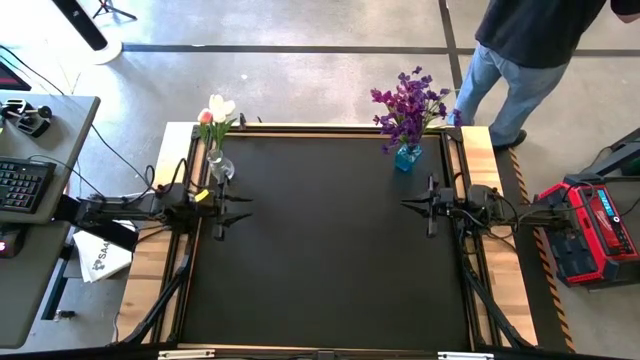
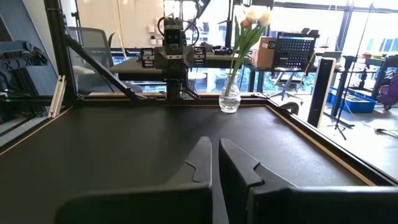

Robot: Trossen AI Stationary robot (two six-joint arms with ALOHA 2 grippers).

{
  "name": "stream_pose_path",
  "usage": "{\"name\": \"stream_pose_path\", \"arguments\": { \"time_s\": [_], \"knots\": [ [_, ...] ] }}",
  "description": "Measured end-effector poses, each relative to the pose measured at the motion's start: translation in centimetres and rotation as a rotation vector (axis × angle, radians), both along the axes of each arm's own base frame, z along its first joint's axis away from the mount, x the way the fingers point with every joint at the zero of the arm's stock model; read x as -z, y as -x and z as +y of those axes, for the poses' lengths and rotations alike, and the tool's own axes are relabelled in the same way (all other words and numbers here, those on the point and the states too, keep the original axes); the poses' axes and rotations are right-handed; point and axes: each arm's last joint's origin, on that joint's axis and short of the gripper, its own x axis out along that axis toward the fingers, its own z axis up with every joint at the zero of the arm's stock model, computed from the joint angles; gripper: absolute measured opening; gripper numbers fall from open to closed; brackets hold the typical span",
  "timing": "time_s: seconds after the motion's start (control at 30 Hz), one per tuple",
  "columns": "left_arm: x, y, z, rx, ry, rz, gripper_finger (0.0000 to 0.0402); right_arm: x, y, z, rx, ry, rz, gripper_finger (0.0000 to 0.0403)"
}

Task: Sort flowers into vase by color
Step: Return to Home Position

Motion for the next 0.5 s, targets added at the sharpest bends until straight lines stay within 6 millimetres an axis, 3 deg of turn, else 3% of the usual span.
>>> {"name": "stream_pose_path", "arguments": {
  "time_s": [0.5],
  "knots": [
    [0.40,-0.32,0.01,-0.006,0.021,0.050,0.0172,-0.01,0.00,0.00,-0.002,0.000,0.000,0.0000]
  ]
}}
